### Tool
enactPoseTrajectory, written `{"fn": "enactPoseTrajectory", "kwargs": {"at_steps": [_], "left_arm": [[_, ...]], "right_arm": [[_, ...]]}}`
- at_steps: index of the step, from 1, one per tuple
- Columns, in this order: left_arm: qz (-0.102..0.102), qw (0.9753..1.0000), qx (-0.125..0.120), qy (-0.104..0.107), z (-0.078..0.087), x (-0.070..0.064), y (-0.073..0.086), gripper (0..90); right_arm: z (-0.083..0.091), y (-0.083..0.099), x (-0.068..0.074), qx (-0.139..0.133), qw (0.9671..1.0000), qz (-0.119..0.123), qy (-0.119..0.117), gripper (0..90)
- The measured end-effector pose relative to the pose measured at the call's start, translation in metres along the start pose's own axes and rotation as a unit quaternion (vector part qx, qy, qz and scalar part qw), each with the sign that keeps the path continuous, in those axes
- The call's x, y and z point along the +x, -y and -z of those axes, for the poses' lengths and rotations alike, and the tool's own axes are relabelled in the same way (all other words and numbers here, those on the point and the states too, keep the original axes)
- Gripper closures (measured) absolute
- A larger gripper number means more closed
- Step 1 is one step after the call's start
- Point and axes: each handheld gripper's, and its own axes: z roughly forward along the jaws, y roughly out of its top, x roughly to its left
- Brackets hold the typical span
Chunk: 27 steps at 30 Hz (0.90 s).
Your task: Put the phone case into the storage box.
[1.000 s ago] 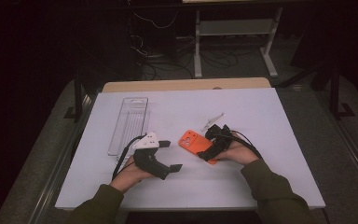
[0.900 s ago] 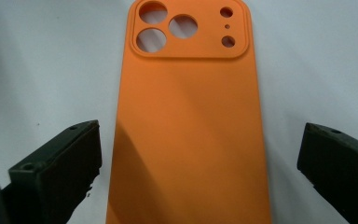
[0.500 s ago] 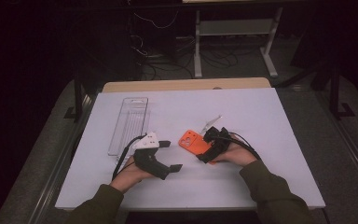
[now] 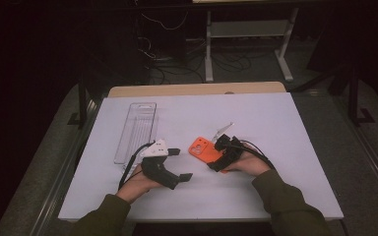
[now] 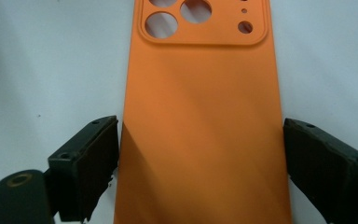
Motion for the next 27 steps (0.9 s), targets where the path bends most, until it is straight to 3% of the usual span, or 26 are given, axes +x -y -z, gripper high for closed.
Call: {"fn": "enactPoseTrajectory", "kwargs": {"at_steps": [7,18,27], "left_arm": [[-0.002,1.0000,0.000,-0.001,0.0000,0.0004,0.0001,0.0],[-0.002,1.0000,0.000,-0.002,-0.0007,0.0000,0.0006,0.0],[0.001,1.0000,-0.004,-0.001,-0.0009,-0.0003,0.0009,0.0]], "right_arm": [[0.0012,0.0027,0.0039,-0.009,0.9998,-0.016,0.002,12.6],[0.0022,0.0089,0.0059,-0.029,0.9993,-0.019,0.009,15.1],[0.0023,0.0079,0.0058,-0.026,0.9994,-0.020,0.007,15.6]]}}
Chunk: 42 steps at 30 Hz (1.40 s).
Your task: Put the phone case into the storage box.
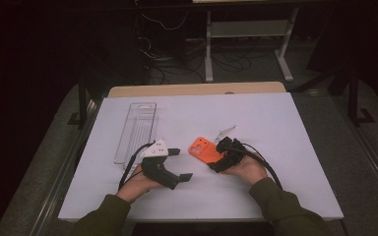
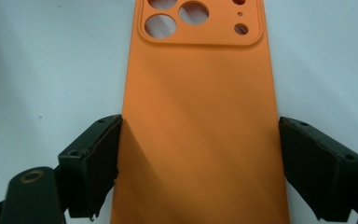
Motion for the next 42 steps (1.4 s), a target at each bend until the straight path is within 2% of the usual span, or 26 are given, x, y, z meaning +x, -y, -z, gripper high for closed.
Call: {"fn": "enactPoseTrajectory", "kwargs": {"at_steps": [13,18,21,22,24,29,31,33,42], "left_arm": [[-0.008,1.0000,0.004,-0.001,0.001,0.001,-0.001,0.0],[-0.006,1.0000,0.002,0.000,0.002,0.001,-0.001,0.0],[-0.003,1.0000,-0.006,-0.002,0.003,0.000,-0.002,0.0],[-0.010,0.9999,0.001,-0.002,0.003,0.000,-0.002,0.0],[-0.011,0.9999,0.002,-0.002,0.002,0.000,-0.001,0.0],[-0.014,0.9999,0.003,-0.001,0.002,-0.003,-0.002,0.0],[-0.018,0.9998,0.004,0.000,0.002,-0.002,-0.002,0.0],[-0.012,0.9999,0.002,0.002,0.002,-0.002,-0.002,0.0],[-0.013,0.9999,0.003,0.004,0.004,0.000,-0.003,0.0]], "right_arm": [[0.002,-0.002,-0.003,0.008,0.9999,0.001,-0.008,15.7],[0.007,-0.002,-0.008,0.001,0.9999,-0.001,-0.010,15.7],[0.013,-0.003,-0.011,0.003,0.9999,-0.008,-0.012,15.7],[0.016,-0.003,-0.012,0.003,0.9999,-0.012,-0.012,15.7],[0.020,-0.004,-0.015,0.000,0.9998,-0.013,-0.011,15.7],[0.033,-0.005,-0.019,-0.005,0.9998,-0.011,-0.017,15.6],[0.037,-0.005,-0.020,0.003,0.9998,-0.008,-0.018,15.6],[0.041,-0.004,-0.023,0.000,0.9998,-0.005,-0.019,15.6],[0.065,0.004,-0.044,-0.011,0.9997,-0.006,-0.023,15.6]]}}
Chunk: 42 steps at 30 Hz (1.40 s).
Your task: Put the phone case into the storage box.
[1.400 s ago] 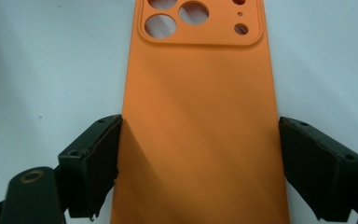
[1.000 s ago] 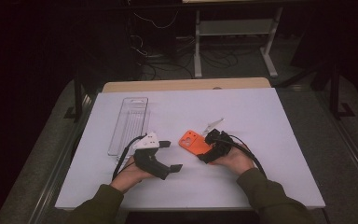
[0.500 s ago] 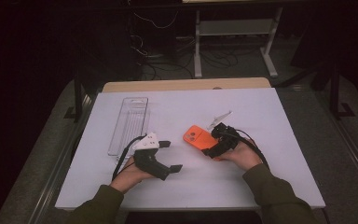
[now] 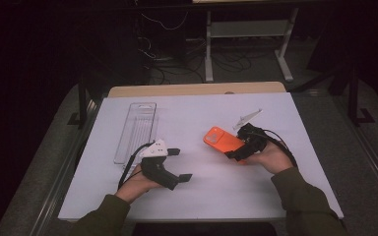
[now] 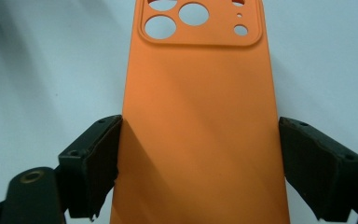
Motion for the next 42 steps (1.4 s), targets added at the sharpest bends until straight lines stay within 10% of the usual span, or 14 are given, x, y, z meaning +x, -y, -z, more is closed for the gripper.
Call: {"fn": "enactPoseTrajectory", "kwargs": {"at_steps": [42], "left_arm": [[-0.052,0.9968,0.032,0.052,0.007,0.026,-0.051,0.0]], "right_arm": [[0.028,0.008,-0.005,-0.008,0.9950,0.081,-0.058,15.5]]}}
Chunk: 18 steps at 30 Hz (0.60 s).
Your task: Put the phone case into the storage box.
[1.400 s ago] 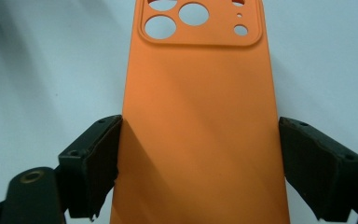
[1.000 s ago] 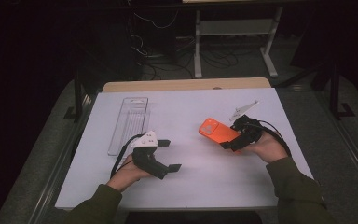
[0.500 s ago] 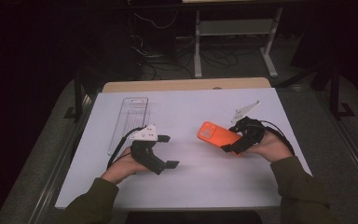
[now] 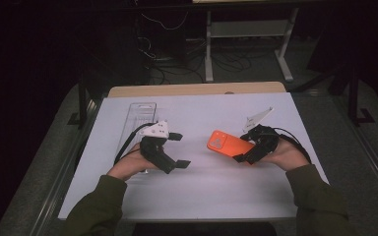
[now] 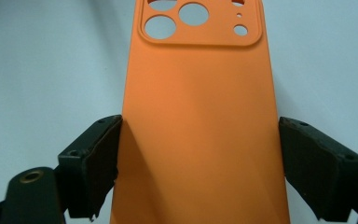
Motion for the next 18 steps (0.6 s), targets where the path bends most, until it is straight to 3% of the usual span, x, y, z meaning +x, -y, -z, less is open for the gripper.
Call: {"fn": "enactPoseTrajectory", "kwargs": {"at_steps": [12,18], "left_arm": [[-0.011,0.9999,-0.004,-0.001,-0.0040,0.0108,-0.0098,0.0],[-0.028,0.9995,0.005,0.016,-0.0057,0.0077,-0.0107,0.0]], "right_arm": [[-0.0042,-0.0021,0.0007,0.001,0.9997,0.023,-0.008,15.4],[-0.0070,-0.0029,0.0031,0.005,0.9992,0.036,-0.019,15.4]]}}
